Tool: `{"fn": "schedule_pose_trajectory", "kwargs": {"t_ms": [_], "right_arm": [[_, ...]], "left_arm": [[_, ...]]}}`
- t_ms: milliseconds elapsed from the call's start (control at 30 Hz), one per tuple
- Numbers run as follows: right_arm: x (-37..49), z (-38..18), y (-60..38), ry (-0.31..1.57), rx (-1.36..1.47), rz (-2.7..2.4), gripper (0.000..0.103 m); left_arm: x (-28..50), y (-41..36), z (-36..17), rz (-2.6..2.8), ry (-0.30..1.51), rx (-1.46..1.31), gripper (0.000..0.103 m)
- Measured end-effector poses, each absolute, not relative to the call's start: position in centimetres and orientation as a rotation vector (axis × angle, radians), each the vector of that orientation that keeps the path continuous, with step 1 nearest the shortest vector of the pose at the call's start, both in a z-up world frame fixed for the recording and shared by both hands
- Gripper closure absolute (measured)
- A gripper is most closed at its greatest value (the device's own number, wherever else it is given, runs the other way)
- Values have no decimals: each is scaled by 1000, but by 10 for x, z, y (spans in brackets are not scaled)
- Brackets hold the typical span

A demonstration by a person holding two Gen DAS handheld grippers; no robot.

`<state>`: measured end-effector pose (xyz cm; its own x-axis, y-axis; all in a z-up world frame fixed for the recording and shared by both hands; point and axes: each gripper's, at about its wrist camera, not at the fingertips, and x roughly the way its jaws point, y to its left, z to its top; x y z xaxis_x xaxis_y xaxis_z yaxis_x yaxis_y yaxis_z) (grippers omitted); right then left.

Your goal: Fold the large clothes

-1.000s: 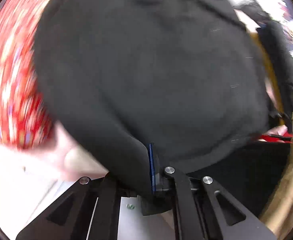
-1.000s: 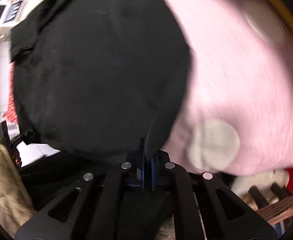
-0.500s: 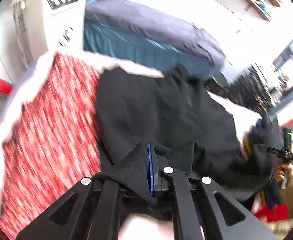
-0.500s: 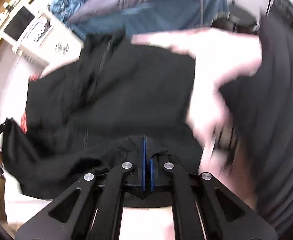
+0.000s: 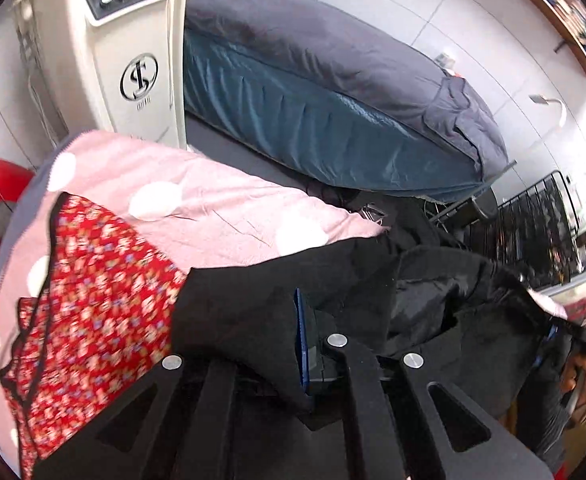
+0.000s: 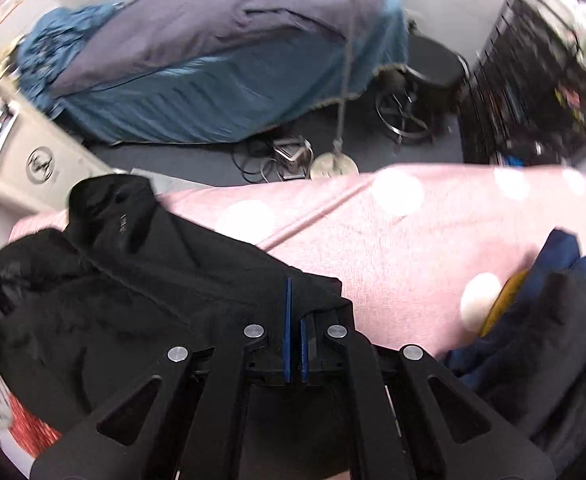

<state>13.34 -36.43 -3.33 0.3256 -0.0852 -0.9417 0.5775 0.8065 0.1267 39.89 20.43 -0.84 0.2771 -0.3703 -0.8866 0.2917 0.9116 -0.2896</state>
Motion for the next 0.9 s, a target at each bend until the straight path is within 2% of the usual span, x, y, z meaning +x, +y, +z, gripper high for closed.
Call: {"fn": "schedule_pose_trajectory", "kwargs": {"t_ms": [133, 167, 200, 233, 300, 333, 367, 433, 500, 633, 767, 800, 833, 867, 900], "right_arm": [[142, -56, -377, 1198, 552, -482, 100], [144, -62, -383, 1208, 600, -486, 100], [145, -68, -389, 1210, 656, -479, 98], [146, -74, -396, 1211, 721, -464, 94], [143, -85, -407, 1200, 847, -447, 88], [142, -88, -410, 1193, 885, -438, 75], [140, -89, -412, 1183, 910, -426, 67], [137, -85, -412, 1158, 880, -452, 32], [132, -74, -407, 1126, 797, -520, 26], [131, -66, -390, 1086, 594, -575, 26], [150, -84, -337, 1205, 214, -457, 26], [154, -90, -327, 1218, 148, -436, 31], [158, -97, -318, 1235, 91, -408, 40], [162, -105, -315, 1255, 69, -400, 45], [166, -116, -315, 1298, 45, -411, 61]], "left_arm": [[426, 214, -25, -457, 1305, -264, 95], [432, 220, -32, -467, 1332, -335, 89], [438, 228, -34, -486, 1361, -440, 71], [441, 235, -33, -496, 1359, -510, 42], [445, 250, -18, -483, 1259, -604, 15], [445, 257, -8, -454, 1212, -596, 6], [446, 261, -2, -429, 1185, -574, 7], [445, 261, 7, -399, 1170, -474, 7], [437, 248, 5, -397, 1184, -324, 7], [408, 211, -19, -390, 1165, 47, 7], [392, 190, -40, -459, 1134, 153, 7], [393, 183, -50, -464, 1154, 186, 7], [394, 176, -58, -453, 1167, 220, 9], [396, 169, -66, -428, 1177, 265, 15], [400, 165, -74, -415, 1192, 283, 34]]}}
